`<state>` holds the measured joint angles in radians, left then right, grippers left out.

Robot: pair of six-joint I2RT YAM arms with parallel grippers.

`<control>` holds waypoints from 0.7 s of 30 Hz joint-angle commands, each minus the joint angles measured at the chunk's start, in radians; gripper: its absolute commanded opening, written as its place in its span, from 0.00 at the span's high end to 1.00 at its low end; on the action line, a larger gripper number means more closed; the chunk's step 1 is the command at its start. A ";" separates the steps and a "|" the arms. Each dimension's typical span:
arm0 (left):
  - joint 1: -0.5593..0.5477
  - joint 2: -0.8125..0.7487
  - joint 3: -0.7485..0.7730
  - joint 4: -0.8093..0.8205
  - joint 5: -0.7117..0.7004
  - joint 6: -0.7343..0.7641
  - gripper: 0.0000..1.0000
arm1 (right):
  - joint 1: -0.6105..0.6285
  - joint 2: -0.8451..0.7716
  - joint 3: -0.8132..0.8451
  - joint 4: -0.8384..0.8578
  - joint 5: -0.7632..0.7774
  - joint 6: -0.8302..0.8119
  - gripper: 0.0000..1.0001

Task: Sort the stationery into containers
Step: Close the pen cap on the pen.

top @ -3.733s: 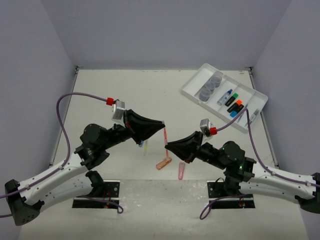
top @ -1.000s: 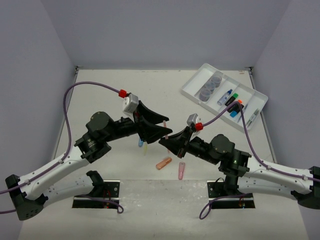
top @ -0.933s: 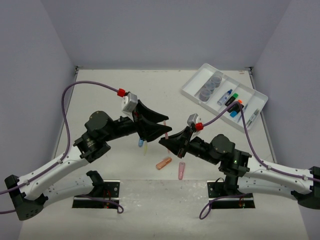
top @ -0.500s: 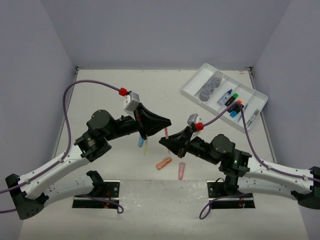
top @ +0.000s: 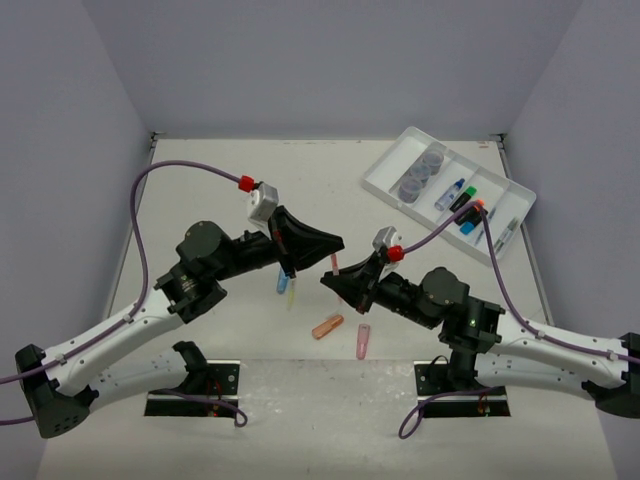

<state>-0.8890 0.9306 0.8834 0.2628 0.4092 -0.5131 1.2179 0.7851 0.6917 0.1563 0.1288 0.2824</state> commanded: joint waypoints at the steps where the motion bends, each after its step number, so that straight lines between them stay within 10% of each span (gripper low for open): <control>1: -0.004 0.026 -0.055 -0.017 0.039 -0.016 1.00 | -0.049 0.006 0.133 0.083 0.061 -0.051 1.00; 14: -0.048 0.066 -0.156 0.044 0.000 -0.041 1.00 | -0.253 0.240 0.618 -0.066 -0.153 -0.104 1.00; 21: -0.064 0.042 -0.184 0.003 -0.064 -0.022 1.00 | -0.299 0.232 0.566 -0.049 -0.161 -0.086 1.00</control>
<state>-0.8803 0.9417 0.7898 0.6010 0.1623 -0.5167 0.9809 1.0615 1.1949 -0.2936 -0.1353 0.1745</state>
